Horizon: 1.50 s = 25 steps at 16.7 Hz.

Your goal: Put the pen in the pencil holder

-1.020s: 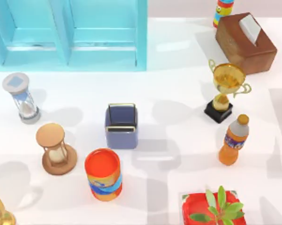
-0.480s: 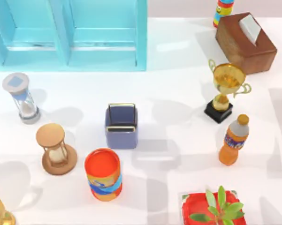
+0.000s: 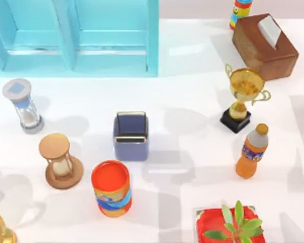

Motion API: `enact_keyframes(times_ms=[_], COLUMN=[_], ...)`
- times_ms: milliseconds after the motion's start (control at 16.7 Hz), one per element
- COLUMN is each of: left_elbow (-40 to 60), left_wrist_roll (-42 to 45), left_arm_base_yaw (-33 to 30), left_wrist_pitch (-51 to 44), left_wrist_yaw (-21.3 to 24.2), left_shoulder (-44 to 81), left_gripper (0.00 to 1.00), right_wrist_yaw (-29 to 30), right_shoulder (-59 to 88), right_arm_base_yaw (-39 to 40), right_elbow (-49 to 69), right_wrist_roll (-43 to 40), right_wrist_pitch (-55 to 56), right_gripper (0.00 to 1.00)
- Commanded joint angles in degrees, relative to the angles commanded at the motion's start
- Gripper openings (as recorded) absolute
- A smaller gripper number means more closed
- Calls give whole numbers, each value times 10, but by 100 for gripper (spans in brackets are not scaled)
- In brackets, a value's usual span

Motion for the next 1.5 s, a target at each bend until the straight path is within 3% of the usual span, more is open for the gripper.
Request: enact_keyframes(times_ms=[180,540,1080,1500], left_elbow=[9,0,-7,-12], left_wrist_roll=[-11,-36,-131,-213], left_arm_base_yaw=[-93,-328,-602,-918], left_wrist_pitch=[16,89,220,342], left_wrist_yaw=[-116,-411,-733,-1027], left_shoulder=[8,10,61,154], left_gripper=[0,0,0,0], right_wrist_yaw=[0,0,0,0], right_shoulder=[0,0,0,0], right_arm_base_yaw=[0,0,0,0], right_elbow=[0,0,0,0], right_wrist_roll=[0,0,0,0], right_wrist_pitch=[0,0,0,0], right_gripper=[100,100,100,100])
